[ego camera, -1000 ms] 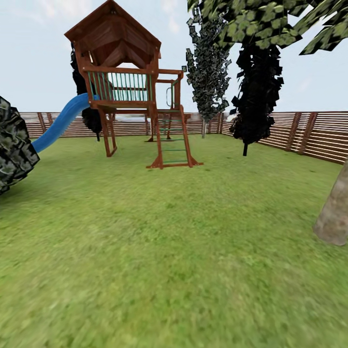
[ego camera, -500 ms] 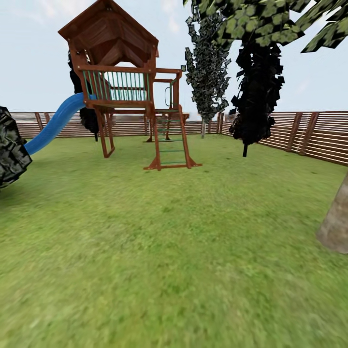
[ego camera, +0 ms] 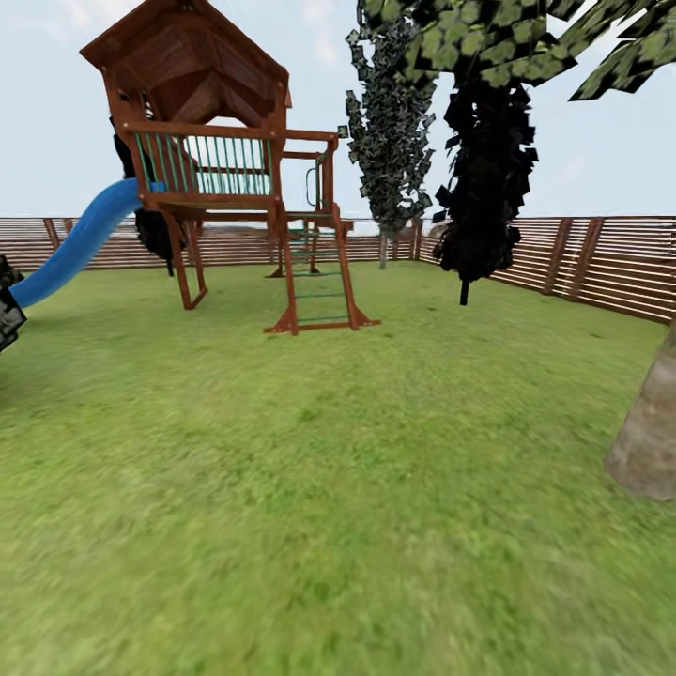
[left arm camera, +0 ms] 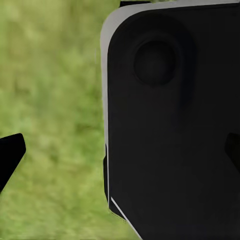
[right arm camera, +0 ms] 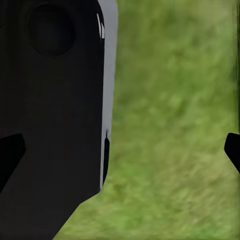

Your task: Take the three Easter eggs out of the wicker basket on the lawn in the garden, then place them on the lawn next to a single tree (choose any tree) so that all three eggs are next to the same tree and none are left in the basket.

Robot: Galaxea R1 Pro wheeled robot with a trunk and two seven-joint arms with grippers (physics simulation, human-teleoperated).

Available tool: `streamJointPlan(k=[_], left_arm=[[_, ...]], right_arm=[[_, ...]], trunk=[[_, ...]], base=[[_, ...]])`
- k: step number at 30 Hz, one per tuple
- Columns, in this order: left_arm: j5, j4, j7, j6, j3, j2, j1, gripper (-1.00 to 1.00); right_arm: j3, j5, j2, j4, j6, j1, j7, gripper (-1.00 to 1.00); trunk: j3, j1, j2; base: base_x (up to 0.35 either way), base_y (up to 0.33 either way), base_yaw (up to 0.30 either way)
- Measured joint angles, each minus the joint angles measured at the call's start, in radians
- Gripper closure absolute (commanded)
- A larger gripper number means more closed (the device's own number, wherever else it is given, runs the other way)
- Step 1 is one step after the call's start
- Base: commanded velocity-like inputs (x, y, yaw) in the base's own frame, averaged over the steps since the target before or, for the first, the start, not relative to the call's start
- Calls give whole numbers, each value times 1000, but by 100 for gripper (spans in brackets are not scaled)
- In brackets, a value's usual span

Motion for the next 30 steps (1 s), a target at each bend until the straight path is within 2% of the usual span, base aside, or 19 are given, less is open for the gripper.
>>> streamJointPlan(k=[6, 30], left_arm=[[0, 0, 0, 0, 0, 0, 0, -100], [1, -3, 0, 0, 0, 5, 0, -100]], right_arm=[[-1, 0, -1, 0, 0, 0, 0, -100], [-1, -1, 0, 0, 2, 0, -1, -100]], trunk=[[0, 0, 0], [0, 0, 0]], base=[[294, -148, -85], [294, -138, -2]])
